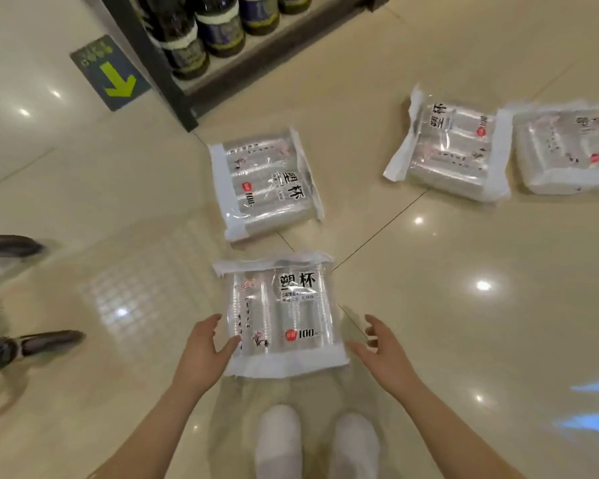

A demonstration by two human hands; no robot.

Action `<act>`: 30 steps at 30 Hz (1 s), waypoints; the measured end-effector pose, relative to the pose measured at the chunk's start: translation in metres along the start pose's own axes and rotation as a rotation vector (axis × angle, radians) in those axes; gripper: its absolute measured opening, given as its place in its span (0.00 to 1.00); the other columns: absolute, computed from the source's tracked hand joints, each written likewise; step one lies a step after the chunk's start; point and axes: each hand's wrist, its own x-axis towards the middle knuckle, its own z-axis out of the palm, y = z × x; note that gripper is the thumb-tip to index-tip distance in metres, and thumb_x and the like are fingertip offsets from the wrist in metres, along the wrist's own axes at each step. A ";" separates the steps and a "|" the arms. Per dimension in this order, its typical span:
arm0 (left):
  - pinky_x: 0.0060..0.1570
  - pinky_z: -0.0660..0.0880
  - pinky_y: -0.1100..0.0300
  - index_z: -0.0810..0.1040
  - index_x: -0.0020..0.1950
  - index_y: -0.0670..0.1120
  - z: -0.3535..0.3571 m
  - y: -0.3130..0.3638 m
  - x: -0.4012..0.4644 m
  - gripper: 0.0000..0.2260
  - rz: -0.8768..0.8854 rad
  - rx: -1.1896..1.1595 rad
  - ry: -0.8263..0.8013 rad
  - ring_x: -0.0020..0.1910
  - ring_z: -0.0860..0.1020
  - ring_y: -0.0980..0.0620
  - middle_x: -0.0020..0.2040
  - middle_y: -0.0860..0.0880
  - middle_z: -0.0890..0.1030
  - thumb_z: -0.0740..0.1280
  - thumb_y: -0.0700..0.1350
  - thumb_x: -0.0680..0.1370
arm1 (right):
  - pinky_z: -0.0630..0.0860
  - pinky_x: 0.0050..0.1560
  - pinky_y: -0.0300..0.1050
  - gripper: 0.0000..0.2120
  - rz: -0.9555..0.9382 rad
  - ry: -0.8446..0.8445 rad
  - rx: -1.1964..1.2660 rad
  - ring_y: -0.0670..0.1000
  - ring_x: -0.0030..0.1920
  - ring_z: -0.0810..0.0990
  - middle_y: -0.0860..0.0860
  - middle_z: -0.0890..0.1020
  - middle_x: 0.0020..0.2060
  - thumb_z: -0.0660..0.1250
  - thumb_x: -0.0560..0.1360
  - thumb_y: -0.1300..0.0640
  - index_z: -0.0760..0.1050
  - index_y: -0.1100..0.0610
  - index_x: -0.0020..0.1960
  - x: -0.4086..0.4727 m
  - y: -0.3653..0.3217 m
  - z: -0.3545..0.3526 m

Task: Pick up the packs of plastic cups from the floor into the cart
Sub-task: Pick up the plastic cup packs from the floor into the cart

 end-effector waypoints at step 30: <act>0.67 0.61 0.57 0.47 0.78 0.55 -0.293 0.198 -0.235 0.41 0.041 -0.323 0.315 0.74 0.62 0.46 0.76 0.48 0.62 0.67 0.60 0.74 | 0.67 0.58 0.43 0.41 -0.358 -0.144 -0.138 0.53 0.69 0.67 0.54 0.66 0.71 0.71 0.72 0.48 0.51 0.45 0.77 -0.229 -0.334 -0.123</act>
